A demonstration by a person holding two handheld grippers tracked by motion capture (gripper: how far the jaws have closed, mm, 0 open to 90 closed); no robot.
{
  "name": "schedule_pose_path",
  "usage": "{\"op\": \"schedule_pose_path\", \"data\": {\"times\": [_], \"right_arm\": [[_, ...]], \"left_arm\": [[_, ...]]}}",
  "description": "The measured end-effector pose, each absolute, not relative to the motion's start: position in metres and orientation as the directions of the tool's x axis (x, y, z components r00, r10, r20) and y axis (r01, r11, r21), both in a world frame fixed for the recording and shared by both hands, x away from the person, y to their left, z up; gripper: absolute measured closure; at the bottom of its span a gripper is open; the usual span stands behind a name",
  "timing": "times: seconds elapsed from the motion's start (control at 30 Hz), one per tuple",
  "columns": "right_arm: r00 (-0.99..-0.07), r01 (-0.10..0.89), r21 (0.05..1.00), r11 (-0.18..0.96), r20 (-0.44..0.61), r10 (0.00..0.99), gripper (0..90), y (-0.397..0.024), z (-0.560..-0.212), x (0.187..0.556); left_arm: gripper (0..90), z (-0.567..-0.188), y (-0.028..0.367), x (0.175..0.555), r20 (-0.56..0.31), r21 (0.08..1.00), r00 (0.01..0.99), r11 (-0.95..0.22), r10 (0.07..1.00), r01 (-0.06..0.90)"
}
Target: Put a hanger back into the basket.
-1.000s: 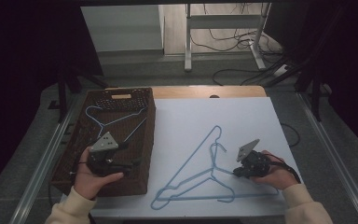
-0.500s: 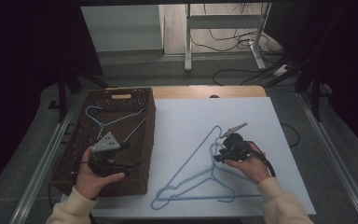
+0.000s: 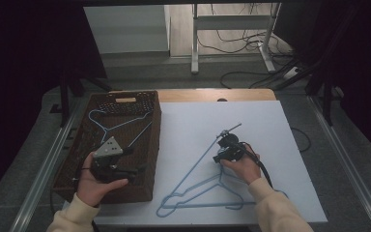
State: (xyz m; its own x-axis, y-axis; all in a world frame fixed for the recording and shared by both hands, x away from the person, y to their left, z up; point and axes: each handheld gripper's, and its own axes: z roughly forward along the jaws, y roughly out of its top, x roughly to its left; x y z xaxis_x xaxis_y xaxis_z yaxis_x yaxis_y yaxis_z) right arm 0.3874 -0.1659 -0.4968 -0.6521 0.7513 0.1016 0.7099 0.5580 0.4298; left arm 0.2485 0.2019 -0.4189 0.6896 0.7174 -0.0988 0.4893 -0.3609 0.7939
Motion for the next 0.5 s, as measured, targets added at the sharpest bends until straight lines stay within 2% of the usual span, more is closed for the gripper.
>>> {"op": "schedule_pose_path", "data": {"times": [0.3, 0.5], "right_arm": [[-0.634, 0.718, 0.409, 0.563, 0.051, 0.772, 74.0, -0.1583, -0.5013, 0.3906], [-0.628, 0.721, 0.412, 0.557, 0.049, 0.777, 83.8, -0.1590, -0.5006, 0.3904]], "left_arm": [[23.1, -0.4196, 0.2010, 0.2492, -0.098, 0.792, 0.691, -0.364, 0.716, 0.490], [23.1, -0.4194, 0.1998, 0.2483, -0.098, 0.793, 0.693, -0.365, 0.714, 0.488]]}}
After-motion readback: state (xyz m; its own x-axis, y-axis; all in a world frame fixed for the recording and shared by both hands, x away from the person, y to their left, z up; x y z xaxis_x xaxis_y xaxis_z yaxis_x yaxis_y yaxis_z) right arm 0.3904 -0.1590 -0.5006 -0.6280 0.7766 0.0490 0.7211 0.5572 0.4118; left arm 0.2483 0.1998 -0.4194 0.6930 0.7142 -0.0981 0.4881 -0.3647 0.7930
